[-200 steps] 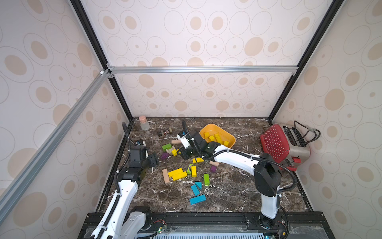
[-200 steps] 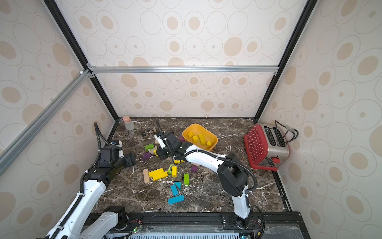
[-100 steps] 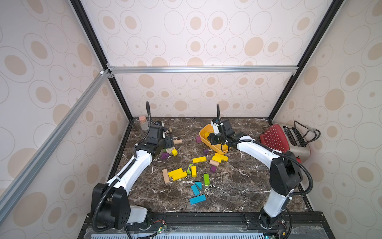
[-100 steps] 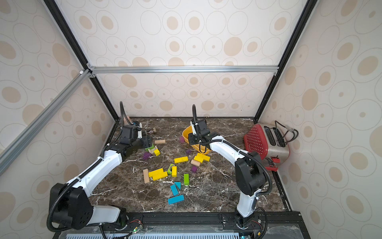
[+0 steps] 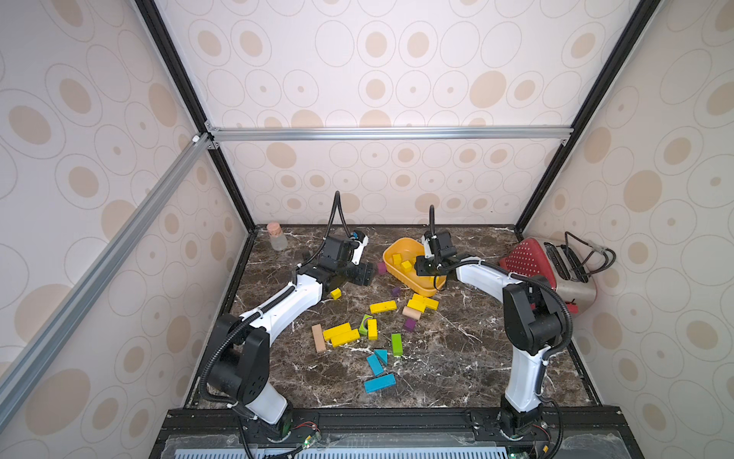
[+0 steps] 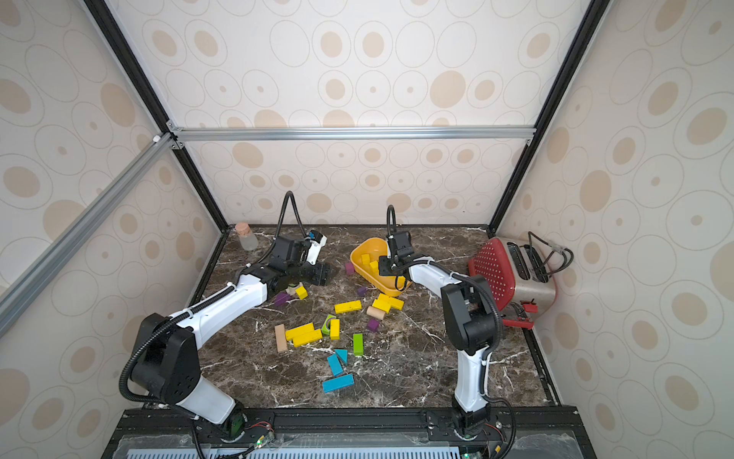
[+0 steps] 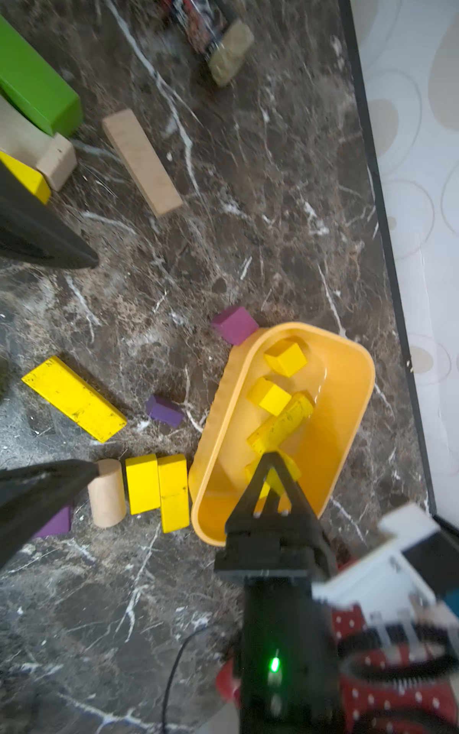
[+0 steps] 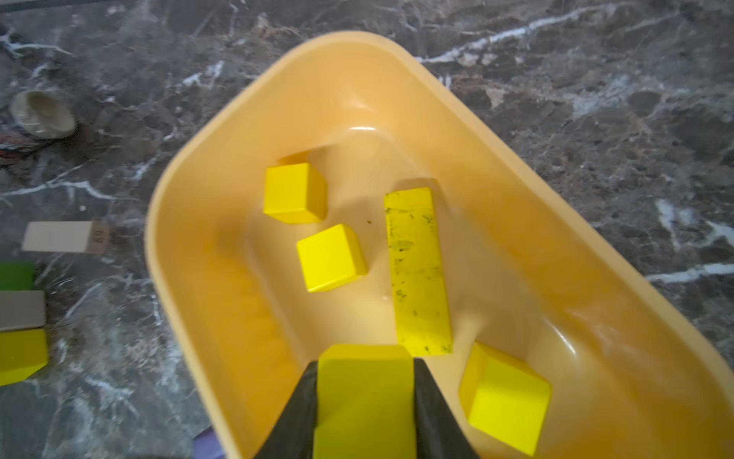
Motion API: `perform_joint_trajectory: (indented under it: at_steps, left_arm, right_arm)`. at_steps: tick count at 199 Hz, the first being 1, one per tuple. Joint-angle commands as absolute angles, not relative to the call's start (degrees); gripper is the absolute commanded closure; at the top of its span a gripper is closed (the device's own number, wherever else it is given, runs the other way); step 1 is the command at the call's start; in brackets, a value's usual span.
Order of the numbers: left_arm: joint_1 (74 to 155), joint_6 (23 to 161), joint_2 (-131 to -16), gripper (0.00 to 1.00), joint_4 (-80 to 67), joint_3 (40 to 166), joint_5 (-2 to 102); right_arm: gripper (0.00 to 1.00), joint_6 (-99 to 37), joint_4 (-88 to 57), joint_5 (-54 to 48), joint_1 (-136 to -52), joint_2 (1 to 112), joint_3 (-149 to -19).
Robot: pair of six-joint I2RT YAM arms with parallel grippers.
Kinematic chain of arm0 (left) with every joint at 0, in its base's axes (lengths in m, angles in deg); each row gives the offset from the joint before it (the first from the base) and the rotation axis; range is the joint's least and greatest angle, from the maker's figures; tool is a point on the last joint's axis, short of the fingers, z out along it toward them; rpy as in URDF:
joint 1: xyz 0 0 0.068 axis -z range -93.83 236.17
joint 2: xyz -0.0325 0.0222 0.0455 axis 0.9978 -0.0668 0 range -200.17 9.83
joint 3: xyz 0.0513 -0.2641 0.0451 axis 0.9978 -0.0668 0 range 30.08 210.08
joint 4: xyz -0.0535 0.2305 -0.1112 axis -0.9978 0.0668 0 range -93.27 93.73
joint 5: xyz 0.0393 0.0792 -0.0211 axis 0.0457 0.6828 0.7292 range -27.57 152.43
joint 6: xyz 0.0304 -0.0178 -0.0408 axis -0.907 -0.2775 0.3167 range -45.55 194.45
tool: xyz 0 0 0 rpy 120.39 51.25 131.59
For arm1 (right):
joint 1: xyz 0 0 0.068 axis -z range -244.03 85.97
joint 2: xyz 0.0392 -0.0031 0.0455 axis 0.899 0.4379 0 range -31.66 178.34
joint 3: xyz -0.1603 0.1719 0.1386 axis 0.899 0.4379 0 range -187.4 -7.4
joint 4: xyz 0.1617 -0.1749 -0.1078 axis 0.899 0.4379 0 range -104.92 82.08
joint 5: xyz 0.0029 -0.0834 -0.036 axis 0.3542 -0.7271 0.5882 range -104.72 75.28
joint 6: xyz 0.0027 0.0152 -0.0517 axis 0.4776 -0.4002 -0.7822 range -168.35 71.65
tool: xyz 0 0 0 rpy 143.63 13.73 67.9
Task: Pick out the yellow building blocks
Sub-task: Place the building block in the storage box.
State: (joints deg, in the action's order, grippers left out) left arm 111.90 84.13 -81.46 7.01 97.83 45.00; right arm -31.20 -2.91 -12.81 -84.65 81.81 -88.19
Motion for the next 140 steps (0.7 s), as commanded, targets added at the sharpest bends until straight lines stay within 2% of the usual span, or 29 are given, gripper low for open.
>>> perform_joint_trajectory:
  at_steps: [1, 57, 87, 140]
  left_arm:
    - [114.1, 77.4, -83.5, 0.26, 4.9, 101.1, 39.8]
    - [116.3, 74.2, -88.7, 0.26, 5.1, 104.3, 37.2]
    - [116.9, 73.3, -91.2, 0.25, 3.9, 105.3, 35.9]
    - [116.9, 74.1, -92.8, 0.24, 2.9, 105.8, 39.7]
  right_arm:
    - [0.81, -30.4, -2.6, -12.1, -82.3, 84.0, -91.1]
    - [0.80, -33.6, 0.8, -19.3, -80.8, 88.4, -95.2]
    - [0.70, -34.4, 1.1, -20.3, -80.7, 90.5, -96.7]
    - [0.49, -34.3, -0.1, -18.6, -80.8, 90.4, -97.1]
